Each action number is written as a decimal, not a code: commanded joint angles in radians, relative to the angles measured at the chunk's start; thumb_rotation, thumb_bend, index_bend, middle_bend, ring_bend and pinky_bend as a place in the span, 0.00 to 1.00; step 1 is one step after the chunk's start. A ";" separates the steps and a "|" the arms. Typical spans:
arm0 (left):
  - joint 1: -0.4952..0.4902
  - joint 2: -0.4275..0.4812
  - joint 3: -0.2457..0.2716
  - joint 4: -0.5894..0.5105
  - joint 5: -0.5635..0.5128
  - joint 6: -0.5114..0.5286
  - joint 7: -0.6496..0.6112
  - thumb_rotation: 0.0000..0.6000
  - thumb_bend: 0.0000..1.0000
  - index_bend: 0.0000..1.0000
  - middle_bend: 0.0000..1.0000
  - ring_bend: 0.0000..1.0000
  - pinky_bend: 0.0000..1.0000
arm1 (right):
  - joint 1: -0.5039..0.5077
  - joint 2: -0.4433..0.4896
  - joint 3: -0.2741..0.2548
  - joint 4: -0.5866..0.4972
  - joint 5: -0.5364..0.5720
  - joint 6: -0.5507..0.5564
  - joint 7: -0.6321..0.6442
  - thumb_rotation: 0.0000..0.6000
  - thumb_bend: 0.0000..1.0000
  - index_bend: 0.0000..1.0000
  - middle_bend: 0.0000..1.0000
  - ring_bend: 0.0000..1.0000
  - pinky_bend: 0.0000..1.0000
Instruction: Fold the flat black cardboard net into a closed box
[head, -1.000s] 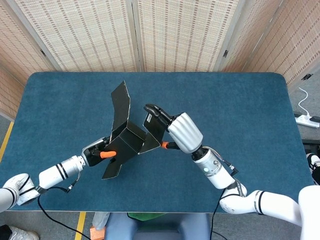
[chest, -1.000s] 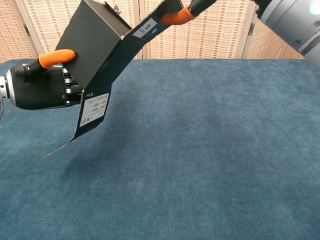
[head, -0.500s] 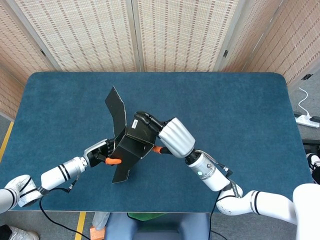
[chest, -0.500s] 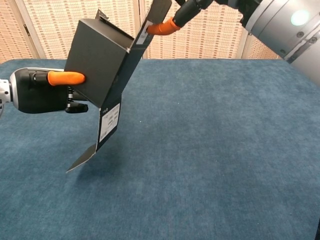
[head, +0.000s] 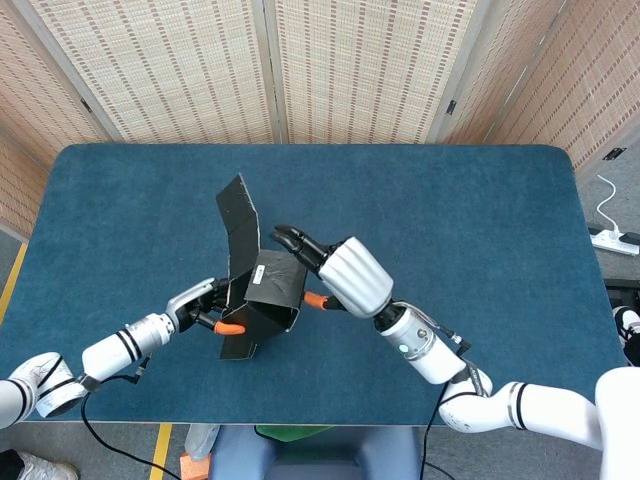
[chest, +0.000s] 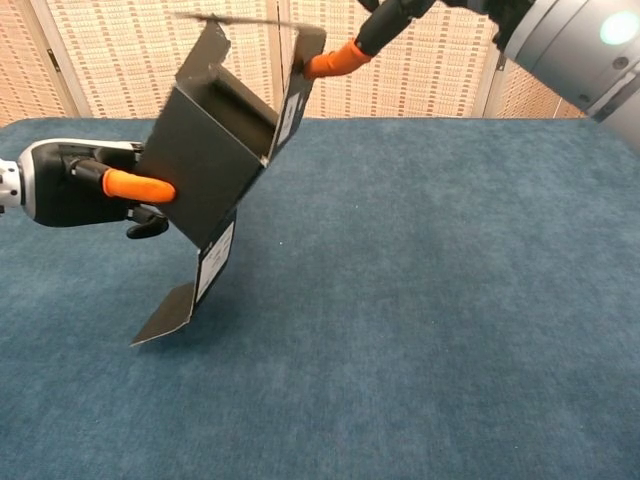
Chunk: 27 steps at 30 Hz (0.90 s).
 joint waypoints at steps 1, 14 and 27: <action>-0.010 0.016 -0.023 -0.047 -0.030 -0.045 0.107 1.00 0.20 0.33 0.31 0.52 0.75 | 0.007 -0.006 -0.006 0.000 -0.005 -0.010 -0.017 1.00 0.04 0.00 0.13 0.73 1.00; -0.016 0.003 -0.071 -0.107 -0.097 -0.147 0.311 1.00 0.20 0.33 0.31 0.52 0.75 | 0.002 -0.094 -0.129 0.131 -0.052 -0.072 -0.074 1.00 0.04 0.00 0.14 0.74 1.00; 0.058 -0.132 -0.111 -0.032 -0.199 -0.159 0.637 1.00 0.20 0.33 0.31 0.52 0.75 | -0.021 -0.296 -0.220 0.426 -0.109 -0.060 -0.096 1.00 0.04 0.00 0.18 0.76 1.00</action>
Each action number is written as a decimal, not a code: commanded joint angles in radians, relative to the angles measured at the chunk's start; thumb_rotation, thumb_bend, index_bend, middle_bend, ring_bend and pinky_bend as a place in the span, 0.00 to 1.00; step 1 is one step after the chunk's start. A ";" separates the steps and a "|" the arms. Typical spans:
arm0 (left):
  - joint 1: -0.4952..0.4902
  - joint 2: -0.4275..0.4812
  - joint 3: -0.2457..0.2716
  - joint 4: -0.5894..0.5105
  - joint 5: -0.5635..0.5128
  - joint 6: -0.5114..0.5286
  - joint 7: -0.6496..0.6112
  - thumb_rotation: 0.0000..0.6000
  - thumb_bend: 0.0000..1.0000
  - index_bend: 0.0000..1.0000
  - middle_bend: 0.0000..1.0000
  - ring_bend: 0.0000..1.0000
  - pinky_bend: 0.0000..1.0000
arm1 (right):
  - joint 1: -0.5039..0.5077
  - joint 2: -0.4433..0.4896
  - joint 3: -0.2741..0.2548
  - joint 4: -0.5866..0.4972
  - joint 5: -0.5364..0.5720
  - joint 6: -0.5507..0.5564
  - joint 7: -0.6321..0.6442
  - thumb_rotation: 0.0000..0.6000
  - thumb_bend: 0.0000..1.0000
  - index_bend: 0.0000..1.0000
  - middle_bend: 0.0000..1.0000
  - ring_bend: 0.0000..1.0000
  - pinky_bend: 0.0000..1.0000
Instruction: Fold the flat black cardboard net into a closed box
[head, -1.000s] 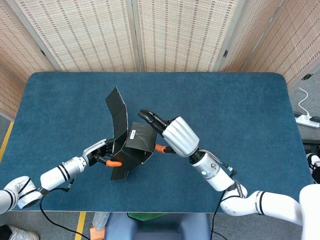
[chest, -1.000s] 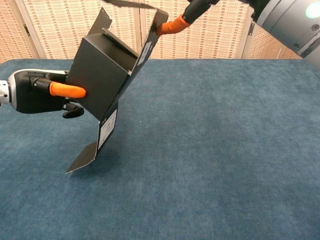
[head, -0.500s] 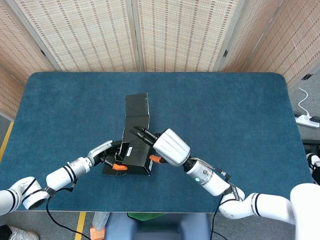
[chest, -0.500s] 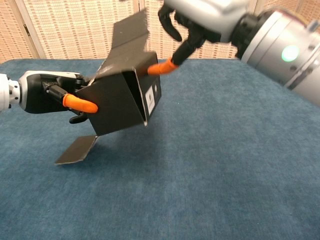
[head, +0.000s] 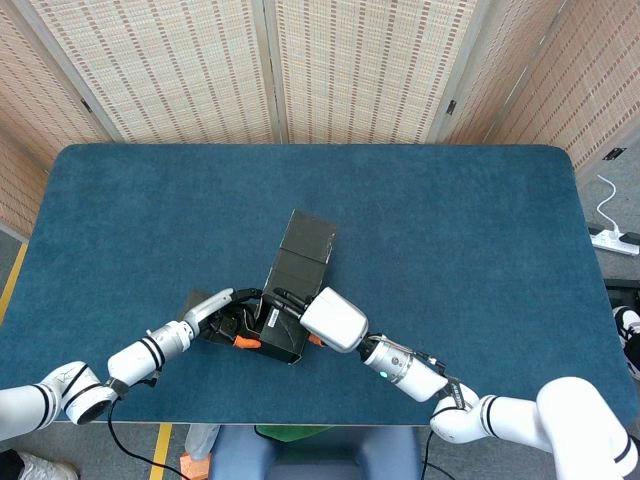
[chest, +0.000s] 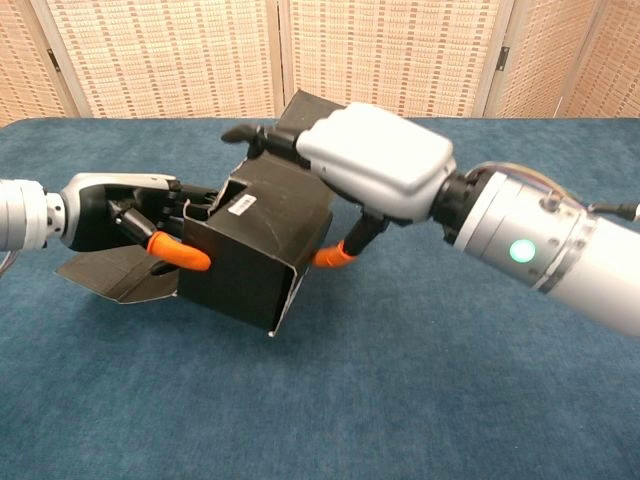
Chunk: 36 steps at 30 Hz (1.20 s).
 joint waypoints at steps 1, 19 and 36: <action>0.042 -0.069 -0.017 0.043 -0.044 0.014 0.148 1.00 0.20 0.33 0.31 0.52 0.75 | -0.008 -0.065 -0.028 0.094 -0.021 0.006 0.003 1.00 0.04 0.00 0.18 0.76 1.00; 0.083 -0.151 -0.076 0.101 -0.115 -0.068 0.360 1.00 0.20 0.29 0.29 0.52 0.73 | 0.030 -0.177 -0.024 0.282 -0.051 0.026 0.067 1.00 0.06 0.07 0.34 0.78 1.00; 0.092 -0.147 -0.108 0.106 -0.101 -0.112 0.375 1.00 0.20 0.21 0.24 0.52 0.73 | 0.046 -0.167 -0.037 0.270 -0.044 -0.014 0.058 1.00 0.06 0.25 0.41 0.80 1.00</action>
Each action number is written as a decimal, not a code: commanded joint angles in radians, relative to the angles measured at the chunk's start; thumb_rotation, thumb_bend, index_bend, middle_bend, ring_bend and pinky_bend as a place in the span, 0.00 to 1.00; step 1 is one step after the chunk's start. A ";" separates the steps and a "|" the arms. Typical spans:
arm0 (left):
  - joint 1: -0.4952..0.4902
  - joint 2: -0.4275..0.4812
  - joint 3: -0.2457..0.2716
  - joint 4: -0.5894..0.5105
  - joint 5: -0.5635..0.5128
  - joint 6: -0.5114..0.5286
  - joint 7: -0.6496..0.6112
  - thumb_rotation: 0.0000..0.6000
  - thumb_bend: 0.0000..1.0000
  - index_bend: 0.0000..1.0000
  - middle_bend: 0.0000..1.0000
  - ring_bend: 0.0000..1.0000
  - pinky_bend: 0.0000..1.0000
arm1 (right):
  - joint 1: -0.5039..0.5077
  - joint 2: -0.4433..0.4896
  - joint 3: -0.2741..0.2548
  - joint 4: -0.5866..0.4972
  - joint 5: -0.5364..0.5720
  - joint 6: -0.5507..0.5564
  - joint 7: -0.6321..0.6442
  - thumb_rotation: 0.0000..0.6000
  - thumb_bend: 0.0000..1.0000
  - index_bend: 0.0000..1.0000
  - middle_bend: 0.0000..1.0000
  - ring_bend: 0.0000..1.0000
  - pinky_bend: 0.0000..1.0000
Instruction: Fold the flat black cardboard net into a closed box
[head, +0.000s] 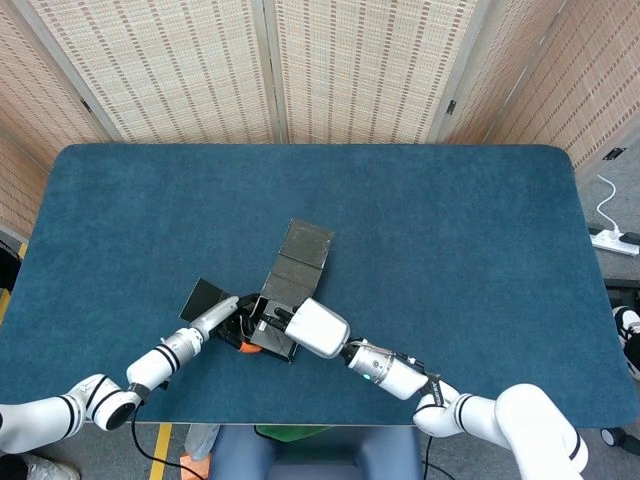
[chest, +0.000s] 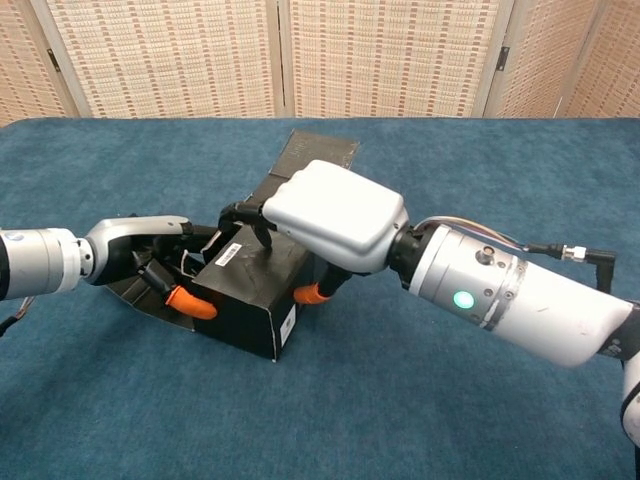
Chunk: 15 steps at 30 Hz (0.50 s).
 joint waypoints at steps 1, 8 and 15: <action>0.001 0.002 -0.003 -0.002 0.007 -0.004 -0.004 1.00 0.20 0.20 0.24 0.52 0.73 | 0.000 0.004 -0.004 -0.005 0.001 -0.006 -0.003 1.00 0.06 0.25 0.41 0.80 1.00; 0.004 0.001 -0.011 -0.001 0.017 -0.013 -0.009 1.00 0.20 0.19 0.24 0.52 0.73 | 0.004 0.007 -0.005 -0.012 0.004 -0.018 -0.017 1.00 0.06 0.25 0.41 0.80 1.00; 0.006 0.010 -0.011 -0.012 0.030 -0.026 -0.016 1.00 0.20 0.19 0.23 0.52 0.72 | 0.013 0.015 -0.013 -0.017 -0.002 -0.036 -0.035 1.00 0.06 0.25 0.40 0.80 1.00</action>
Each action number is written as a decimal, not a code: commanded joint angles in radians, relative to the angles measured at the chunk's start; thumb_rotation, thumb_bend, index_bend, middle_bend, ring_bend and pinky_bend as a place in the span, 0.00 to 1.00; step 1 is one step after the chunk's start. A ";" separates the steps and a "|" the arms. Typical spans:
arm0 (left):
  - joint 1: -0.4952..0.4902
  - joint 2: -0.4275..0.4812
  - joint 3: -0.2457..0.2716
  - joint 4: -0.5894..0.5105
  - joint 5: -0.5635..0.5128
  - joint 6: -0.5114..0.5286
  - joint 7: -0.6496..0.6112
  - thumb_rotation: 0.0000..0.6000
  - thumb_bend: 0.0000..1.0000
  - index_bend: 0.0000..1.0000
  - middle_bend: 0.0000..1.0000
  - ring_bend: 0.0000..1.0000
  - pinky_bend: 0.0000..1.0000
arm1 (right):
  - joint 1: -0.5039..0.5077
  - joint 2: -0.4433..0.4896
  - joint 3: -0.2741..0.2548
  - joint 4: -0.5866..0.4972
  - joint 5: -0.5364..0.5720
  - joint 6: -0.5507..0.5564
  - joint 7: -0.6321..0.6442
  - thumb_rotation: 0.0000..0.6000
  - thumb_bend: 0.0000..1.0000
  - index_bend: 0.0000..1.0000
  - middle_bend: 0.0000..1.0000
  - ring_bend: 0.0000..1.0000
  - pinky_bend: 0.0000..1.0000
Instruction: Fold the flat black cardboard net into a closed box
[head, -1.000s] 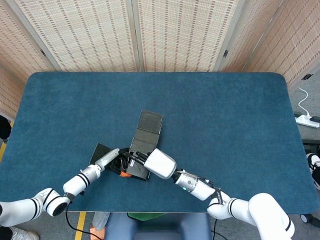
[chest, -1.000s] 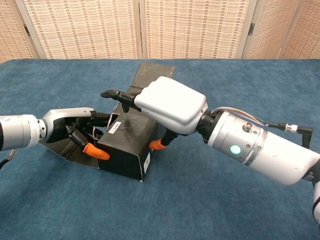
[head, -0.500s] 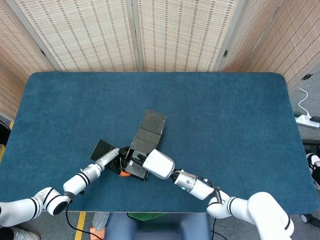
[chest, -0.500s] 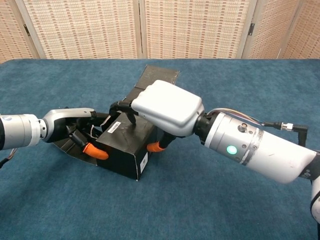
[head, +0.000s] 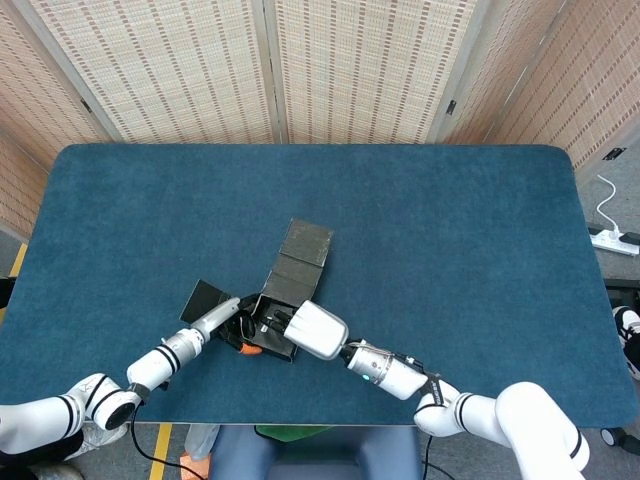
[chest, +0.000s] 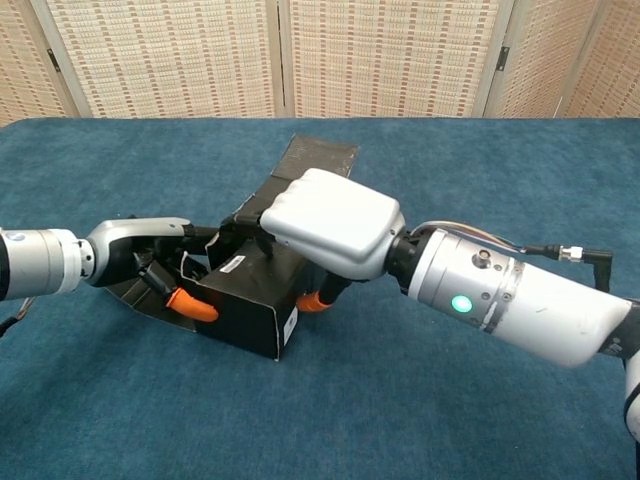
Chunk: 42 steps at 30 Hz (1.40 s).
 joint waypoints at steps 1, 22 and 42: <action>0.001 0.005 0.002 -0.006 0.008 -0.003 -0.004 1.00 0.20 0.18 0.22 0.52 0.72 | 0.002 0.007 -0.005 -0.006 -0.004 -0.004 -0.007 1.00 0.06 0.25 0.40 0.80 1.00; 0.018 -0.033 -0.029 0.018 -0.038 -0.003 0.068 1.00 0.19 0.37 0.37 0.53 0.73 | -0.003 0.053 -0.008 -0.058 0.001 -0.019 -0.056 1.00 0.06 0.25 0.37 0.80 1.00; 0.036 -0.058 -0.047 0.012 -0.055 -0.004 0.121 1.00 0.23 0.42 0.42 0.54 0.74 | -0.007 0.066 -0.063 -0.052 -0.013 -0.089 -0.109 1.00 0.06 0.25 0.37 0.80 1.00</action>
